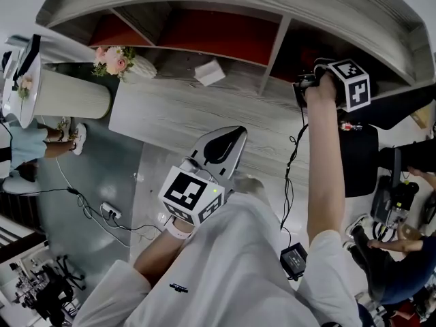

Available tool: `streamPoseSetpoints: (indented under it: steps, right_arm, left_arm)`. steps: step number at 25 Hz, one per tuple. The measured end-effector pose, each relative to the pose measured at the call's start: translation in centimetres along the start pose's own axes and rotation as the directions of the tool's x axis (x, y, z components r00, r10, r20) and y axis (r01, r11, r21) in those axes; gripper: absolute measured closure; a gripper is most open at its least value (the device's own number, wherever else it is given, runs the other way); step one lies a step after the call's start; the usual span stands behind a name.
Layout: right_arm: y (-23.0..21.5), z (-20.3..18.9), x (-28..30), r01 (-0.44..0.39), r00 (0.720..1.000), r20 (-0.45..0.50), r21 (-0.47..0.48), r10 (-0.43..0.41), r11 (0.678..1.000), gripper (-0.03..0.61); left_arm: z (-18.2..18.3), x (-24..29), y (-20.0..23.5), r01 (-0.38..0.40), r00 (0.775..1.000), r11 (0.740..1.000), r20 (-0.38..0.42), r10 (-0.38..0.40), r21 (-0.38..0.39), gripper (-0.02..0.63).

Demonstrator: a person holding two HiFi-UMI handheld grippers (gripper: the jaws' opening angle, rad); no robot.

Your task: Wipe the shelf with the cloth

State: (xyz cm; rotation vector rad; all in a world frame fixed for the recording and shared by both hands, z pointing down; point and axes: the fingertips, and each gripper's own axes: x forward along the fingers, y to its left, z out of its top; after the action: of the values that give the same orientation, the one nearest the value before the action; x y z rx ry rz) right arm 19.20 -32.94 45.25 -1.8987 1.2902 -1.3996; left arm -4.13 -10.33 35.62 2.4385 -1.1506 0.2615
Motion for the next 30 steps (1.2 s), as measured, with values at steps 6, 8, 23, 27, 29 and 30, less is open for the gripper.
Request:
streamPoseSetpoints:
  steps: [6,8,23,27,29,30]
  right_arm:
    - [3.0,-4.1,1.3,-0.073,0.983,-0.176,-0.136,0.048,0.988,0.474]
    - [4.1,-5.2,1.2,-0.104,0.970,-0.235,-0.171,0.062,0.980,0.474]
    - [9.2,-9.8,1.1,-0.459,0.762,-0.474,0.083,0.441,0.884,0.474]
    - [11.7,-8.2,-0.9,-0.599,0.686,-0.392,0.173,0.612,0.782,0.474]
    - [12.7,-7.4,-1.9,-0.651,0.651,-0.352,0.197,0.673,0.733,0.474]
    - [13.2,-7.1,-2.5,-0.670,0.637,-0.336,0.203,0.694,0.714,0.474]
  left_arm:
    - [-0.2,-0.5,0.5,-0.014,1.000,1.000,0.004,0.014,-0.007,0.612]
    - [-0.4,-0.6,0.6,-0.014,1.000,1.000,-0.002,0.014,-0.007,0.612]
    - [-1.1,-1.3,0.1,0.002,0.999,1.000,-0.037,-0.002,0.017,0.612]
    - [-1.4,-1.1,-0.6,0.017,0.999,1.000,-0.046,-0.016,0.025,0.612]
    - [-1.4,-1.0,-1.1,0.025,0.999,0.999,-0.047,-0.024,0.027,0.612]
    - [-1.3,-1.0,-1.3,0.028,0.999,0.999,-0.046,-0.027,0.029,0.612]
